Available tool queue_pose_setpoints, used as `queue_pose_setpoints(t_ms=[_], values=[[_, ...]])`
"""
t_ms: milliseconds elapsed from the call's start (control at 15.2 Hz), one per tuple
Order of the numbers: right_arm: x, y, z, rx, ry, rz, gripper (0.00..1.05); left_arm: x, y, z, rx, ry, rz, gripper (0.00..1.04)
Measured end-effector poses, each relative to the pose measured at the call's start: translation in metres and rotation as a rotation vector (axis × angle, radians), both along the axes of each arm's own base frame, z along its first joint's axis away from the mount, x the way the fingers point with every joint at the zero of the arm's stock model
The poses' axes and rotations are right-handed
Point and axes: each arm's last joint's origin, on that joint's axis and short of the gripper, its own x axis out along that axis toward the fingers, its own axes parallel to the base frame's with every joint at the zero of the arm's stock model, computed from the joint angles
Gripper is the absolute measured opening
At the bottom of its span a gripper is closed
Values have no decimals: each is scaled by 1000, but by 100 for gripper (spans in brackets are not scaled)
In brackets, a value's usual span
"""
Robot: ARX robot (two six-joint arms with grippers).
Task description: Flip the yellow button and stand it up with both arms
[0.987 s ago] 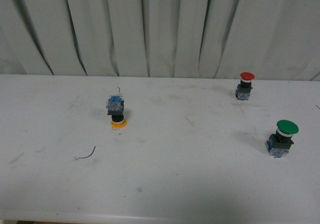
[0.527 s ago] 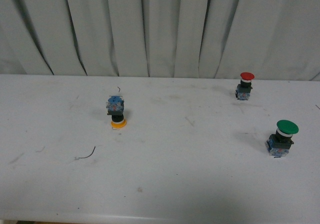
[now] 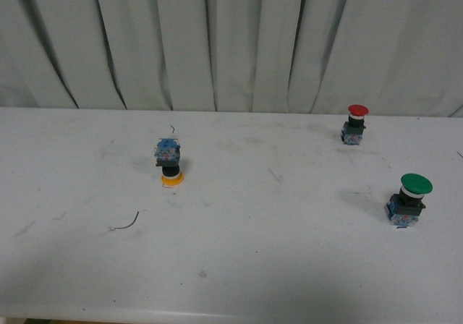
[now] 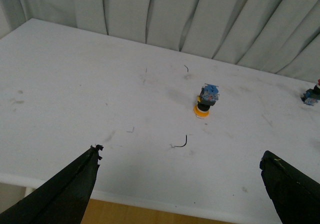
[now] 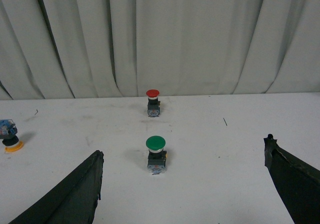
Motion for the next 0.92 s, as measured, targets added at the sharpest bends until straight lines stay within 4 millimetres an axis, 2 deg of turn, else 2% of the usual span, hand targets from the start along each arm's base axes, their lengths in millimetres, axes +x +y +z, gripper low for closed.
queue_pose_setpoints(t_ms=[132,197,329,395,527,658,790,922], values=[[0,0,0,0,0,0,98,30,-4,3,-1,-5,-14,98],[0,0,0,0,0,0,98,49,-9,12,-2,-36,-30,98],[0,0,0,0,0,0,98,108,-25,33,14,-82,-102,98],[0,0,0,0,0,0,98,140,-35,31,32,-34,-125,98],[0,0,0,0,0,0,98,196,-59,14,68,97,-178,98],[0,0,0,0,0,0,98,242,-87,2,95,174,-231,98],[0,0,0,0,0,0,98,277,-111,-5,111,220,-276,98],[0,0,0,0,0,0,98,300,-123,-26,150,299,-289,98]])
